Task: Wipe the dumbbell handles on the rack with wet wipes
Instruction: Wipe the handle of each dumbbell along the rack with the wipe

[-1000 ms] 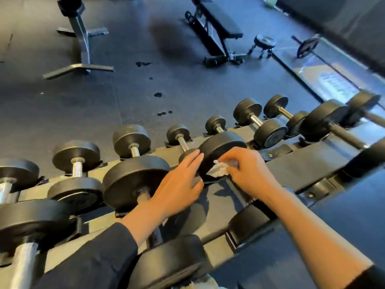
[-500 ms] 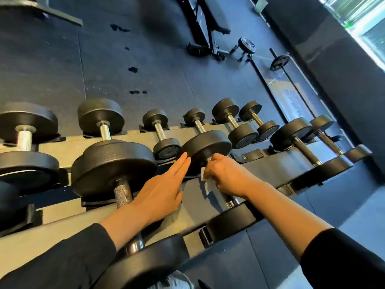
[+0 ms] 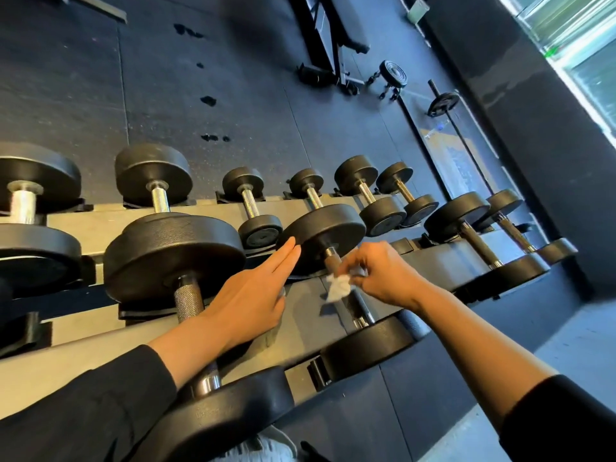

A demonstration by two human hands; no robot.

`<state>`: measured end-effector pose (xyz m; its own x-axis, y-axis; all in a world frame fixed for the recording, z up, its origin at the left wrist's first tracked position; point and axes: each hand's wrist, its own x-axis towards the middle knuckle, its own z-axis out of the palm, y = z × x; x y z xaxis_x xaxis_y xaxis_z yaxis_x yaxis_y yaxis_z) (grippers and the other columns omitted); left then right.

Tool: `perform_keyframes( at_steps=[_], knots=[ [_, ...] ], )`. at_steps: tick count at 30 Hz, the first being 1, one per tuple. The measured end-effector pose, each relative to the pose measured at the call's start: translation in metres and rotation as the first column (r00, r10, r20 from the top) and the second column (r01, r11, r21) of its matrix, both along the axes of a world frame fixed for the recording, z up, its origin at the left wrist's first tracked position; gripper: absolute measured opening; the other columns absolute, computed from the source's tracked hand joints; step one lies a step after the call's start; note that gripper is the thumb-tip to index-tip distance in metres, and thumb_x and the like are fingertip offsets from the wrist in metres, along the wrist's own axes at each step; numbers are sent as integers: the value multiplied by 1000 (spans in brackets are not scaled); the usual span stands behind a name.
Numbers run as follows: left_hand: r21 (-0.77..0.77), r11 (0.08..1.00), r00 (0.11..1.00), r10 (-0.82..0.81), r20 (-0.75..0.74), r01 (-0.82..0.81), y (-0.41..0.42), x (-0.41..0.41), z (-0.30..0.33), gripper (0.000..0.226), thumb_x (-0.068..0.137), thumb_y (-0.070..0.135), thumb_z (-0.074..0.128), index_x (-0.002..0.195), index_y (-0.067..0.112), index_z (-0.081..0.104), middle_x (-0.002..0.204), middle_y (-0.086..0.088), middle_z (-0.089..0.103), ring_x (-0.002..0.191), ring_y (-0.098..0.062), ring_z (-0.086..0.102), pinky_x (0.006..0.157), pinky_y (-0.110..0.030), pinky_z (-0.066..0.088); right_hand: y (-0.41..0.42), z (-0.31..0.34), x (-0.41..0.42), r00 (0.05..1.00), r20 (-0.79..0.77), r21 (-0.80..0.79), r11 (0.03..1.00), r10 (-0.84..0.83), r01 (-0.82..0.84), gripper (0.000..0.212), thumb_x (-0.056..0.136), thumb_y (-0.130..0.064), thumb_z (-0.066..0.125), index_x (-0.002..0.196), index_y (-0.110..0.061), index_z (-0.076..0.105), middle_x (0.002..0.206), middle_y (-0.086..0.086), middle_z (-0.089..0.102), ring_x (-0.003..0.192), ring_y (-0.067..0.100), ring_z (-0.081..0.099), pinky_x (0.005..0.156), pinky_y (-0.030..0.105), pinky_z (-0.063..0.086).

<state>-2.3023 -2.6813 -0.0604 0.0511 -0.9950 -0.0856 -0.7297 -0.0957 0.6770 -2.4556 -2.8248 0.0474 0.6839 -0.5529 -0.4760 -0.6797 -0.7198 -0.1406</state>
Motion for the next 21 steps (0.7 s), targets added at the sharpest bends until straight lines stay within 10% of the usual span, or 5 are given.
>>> perform_keyframes(
  at_steps=[5, 15, 21],
  knots=[
    [-19, 1000, 1000, 6, 16, -6, 1, 0, 0, 77, 93, 24, 52, 153, 27, 4, 159, 12, -7, 64, -9, 54, 59, -23, 51, -6, -17, 19, 994, 102, -185, 981, -45, 63, 28, 83, -8, 64, 110, -18, 67, 108, -2, 61, 103, 12, 56, 86, 20, 43],
    [-12, 1000, 1000, -2, 2, 2, 0, -1, -1, 78, 93, 21, 52, 152, 26, 1, 158, 13, -14, 62, -10, 52, 56, -21, 48, 9, 1, -19, 990, -85, 28, 993, -111, 114, 10, 79, -20, 71, 80, -22, 62, 100, 0, 62, 95, 15, 56, 85, 32, 50],
    [-19, 1000, 999, 23, -28, -24, 1, -1, 0, 78, 93, 20, 52, 152, 26, 2, 159, 12, -6, 68, -9, 57, 65, -29, 54, 6, 3, -21, 993, -58, 117, 987, -104, 110, 5, 79, -13, 70, 82, -14, 66, 96, 0, 61, 88, 10, 52, 73, 15, 41]
  ],
)
